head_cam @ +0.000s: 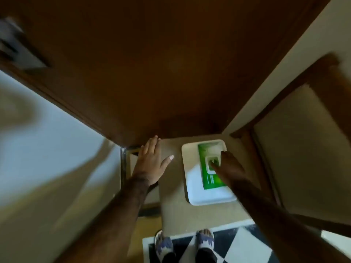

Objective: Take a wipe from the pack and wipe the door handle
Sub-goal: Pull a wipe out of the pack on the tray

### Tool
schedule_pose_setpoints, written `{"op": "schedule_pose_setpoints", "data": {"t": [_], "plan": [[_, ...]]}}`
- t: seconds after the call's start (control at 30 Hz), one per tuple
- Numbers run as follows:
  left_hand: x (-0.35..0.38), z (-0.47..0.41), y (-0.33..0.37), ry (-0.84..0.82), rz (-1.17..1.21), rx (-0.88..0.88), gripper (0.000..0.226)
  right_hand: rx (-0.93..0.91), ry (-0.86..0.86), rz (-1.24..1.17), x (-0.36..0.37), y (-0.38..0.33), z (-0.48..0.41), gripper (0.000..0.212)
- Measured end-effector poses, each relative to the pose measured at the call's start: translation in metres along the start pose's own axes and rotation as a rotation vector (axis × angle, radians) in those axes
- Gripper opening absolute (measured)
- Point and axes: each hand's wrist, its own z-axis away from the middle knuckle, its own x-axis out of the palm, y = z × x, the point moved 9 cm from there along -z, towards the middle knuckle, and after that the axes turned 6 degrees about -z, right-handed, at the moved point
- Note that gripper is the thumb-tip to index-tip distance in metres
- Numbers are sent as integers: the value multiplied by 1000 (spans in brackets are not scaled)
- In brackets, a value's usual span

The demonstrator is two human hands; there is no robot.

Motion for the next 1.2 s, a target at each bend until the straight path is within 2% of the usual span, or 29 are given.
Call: {"op": "schedule_pose_setpoints", "data": {"t": [0.1,0.2,0.33,0.5,0.67,0.9,0.97,1.07,1.13,1.2], "plan": [[88,-12,3,-89,79,-27,79,4,67,94,43,31,-33,62],[161,-16,2,-146,90,-58,81,-23,75,237,75,35,-48,61],[217,-15,4,-179,19,-22,104,-55,124,356,89,25,-58,54],[236,-12,7,-152,3,-29,98,-65,157,451,91,5,-71,29],[242,-13,8,-142,-3,-62,102,-124,102,557,103,-5,-70,34],[246,-13,8,-164,4,-61,104,-150,24,593,107,-5,-74,27],[244,-13,7,-173,23,-62,104,-165,27,531,103,-3,-74,29],[233,-14,9,-187,122,-69,104,-112,82,283,83,14,-72,36],[216,-14,10,-105,245,-100,103,-46,150,49,63,37,-71,40],[194,-16,22,42,342,-59,92,65,131,-346,55,70,-69,36]]}}
